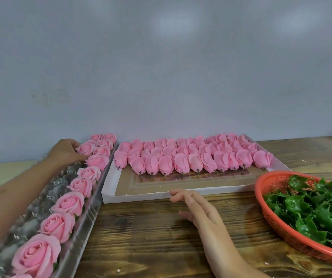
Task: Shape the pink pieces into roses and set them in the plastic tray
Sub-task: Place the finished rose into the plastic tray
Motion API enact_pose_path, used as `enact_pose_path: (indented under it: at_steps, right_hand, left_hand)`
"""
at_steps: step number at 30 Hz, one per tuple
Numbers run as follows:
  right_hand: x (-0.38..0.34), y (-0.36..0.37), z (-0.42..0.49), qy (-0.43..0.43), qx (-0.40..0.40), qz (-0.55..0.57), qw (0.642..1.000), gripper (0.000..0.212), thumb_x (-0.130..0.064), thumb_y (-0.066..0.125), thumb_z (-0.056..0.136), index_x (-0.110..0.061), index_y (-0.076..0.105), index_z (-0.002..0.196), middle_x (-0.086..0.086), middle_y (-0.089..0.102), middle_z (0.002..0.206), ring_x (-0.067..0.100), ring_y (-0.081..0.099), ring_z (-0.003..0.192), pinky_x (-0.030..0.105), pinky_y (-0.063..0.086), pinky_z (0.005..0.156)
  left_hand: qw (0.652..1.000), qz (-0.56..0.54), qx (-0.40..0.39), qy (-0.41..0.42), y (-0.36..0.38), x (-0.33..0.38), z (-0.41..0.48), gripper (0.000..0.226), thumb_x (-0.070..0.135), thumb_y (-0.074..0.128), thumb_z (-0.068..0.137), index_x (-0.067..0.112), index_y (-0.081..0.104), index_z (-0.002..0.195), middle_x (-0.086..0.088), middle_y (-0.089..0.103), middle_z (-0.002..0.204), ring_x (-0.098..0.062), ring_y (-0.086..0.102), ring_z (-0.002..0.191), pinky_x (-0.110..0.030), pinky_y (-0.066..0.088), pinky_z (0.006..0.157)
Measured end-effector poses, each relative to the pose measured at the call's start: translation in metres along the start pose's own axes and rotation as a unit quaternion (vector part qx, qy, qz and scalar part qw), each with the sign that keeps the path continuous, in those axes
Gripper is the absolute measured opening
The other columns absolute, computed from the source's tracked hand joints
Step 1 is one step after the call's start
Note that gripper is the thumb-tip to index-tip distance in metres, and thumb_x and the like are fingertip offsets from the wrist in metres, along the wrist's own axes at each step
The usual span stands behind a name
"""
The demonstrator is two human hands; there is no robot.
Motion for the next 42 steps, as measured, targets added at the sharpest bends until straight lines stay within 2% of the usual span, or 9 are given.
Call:
enact_pose_path:
  at_steps: [3,6,11,17,28,34,36,39,42]
  right_hand:
    - [0.001,0.0,0.0,0.005,0.0,-0.004,1.0,0.029,-0.019,0.046,0.097,-0.014,0.072,0.086,-0.012,0.072,0.109,0.002,0.062,0.106,0.039,0.044,0.1]
    - [0.0,0.001,0.0,0.006,-0.002,-0.003,1.0,0.028,-0.022,0.047,0.095,-0.015,0.072,0.086,-0.013,0.072,0.109,0.0,0.062,0.106,0.036,0.044,0.099]
    - [0.002,0.0,0.001,0.009,-0.005,0.0,1.0,0.028,-0.023,0.048,0.096,-0.016,0.072,0.086,-0.013,0.072,0.109,-0.001,0.062,0.107,0.036,0.044,0.101]
    - [-0.001,0.001,-0.001,0.004,-0.008,0.004,1.0,0.036,-0.041,0.048,0.08,-0.016,0.073,0.086,-0.013,0.072,0.11,0.0,0.062,0.108,0.037,0.044,0.102]
    - [0.001,0.001,-0.001,0.009,-0.015,-0.014,1.0,0.029,-0.018,0.046,0.1,-0.016,0.072,0.087,-0.014,0.071,0.11,-0.001,0.061,0.108,0.035,0.044,0.101]
    - [-0.001,0.002,-0.002,0.004,-0.013,-0.017,1.0,0.028,-0.017,0.046,0.101,-0.012,0.072,0.09,-0.012,0.071,0.109,0.001,0.061,0.108,0.035,0.045,0.099]
    - [-0.001,0.001,-0.002,0.006,-0.014,-0.017,1.0,0.028,-0.017,0.046,0.101,-0.012,0.072,0.09,-0.012,0.071,0.109,0.0,0.061,0.108,0.034,0.045,0.098]
    - [0.0,0.002,-0.002,0.012,-0.018,-0.013,1.0,0.028,-0.018,0.047,0.101,-0.013,0.072,0.09,-0.013,0.071,0.11,-0.003,0.061,0.108,0.033,0.045,0.099]
    - [0.0,0.003,-0.002,0.01,-0.022,-0.013,1.0,0.027,-0.018,0.048,0.1,-0.012,0.072,0.09,-0.012,0.071,0.11,-0.003,0.061,0.108,0.029,0.044,0.099]
  left_hand:
    - [1.0,0.007,0.01,0.012,-0.001,0.002,-0.001,0.025,0.002,0.08,0.07,0.008,0.056,0.076,-0.014,0.058,0.086,-0.026,0.053,0.075,-0.034,0.042,0.072]
    - [0.999,0.026,0.014,0.019,0.001,-0.002,-0.001,0.026,0.002,0.079,0.071,0.006,0.055,0.062,-0.012,0.053,0.069,-0.024,0.046,0.063,-0.029,0.035,0.059]
    - [0.997,0.064,0.001,0.035,0.005,-0.004,0.001,0.023,0.001,0.076,0.072,0.001,0.056,0.062,-0.014,0.048,0.062,-0.022,0.04,0.059,-0.03,0.027,0.058]
    - [0.999,0.008,-0.046,-0.001,-0.002,-0.003,0.007,0.032,-0.002,0.08,0.069,0.004,0.057,0.089,-0.01,0.057,0.083,-0.028,0.056,0.071,-0.035,0.048,0.068]
    - [0.998,0.061,0.011,0.031,-0.001,-0.001,0.002,0.03,0.005,0.082,0.069,0.002,0.063,0.092,-0.016,0.067,0.092,-0.026,0.058,0.08,-0.031,0.042,0.07]
    - [0.997,0.054,-0.058,0.008,-0.004,0.013,-0.004,0.053,-0.005,0.074,0.072,0.004,0.048,0.118,-0.018,0.058,0.105,-0.036,0.061,0.088,-0.042,0.05,0.077]
    - [0.997,0.054,-0.025,0.04,-0.012,0.031,-0.008,0.055,-0.005,0.069,0.075,0.006,0.046,0.124,-0.017,0.056,0.112,-0.031,0.058,0.088,-0.038,0.047,0.073]
    - [0.979,0.061,0.072,0.178,-0.024,0.082,-0.029,0.044,-0.002,0.064,0.077,0.009,0.051,0.118,-0.01,0.055,0.112,-0.023,0.053,0.091,-0.036,0.043,0.075]
    - [0.954,0.047,0.063,0.291,-0.011,0.135,-0.062,0.03,-0.002,0.059,0.079,0.011,0.057,0.106,-0.004,0.058,0.103,-0.021,0.054,0.091,-0.032,0.042,0.077]
Point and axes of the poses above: each hand's wrist, its own z-axis towards the middle knuckle, its own y-axis out of the palm, x = y × z, the point moved 7 cm from there along z, towards the middle knuckle
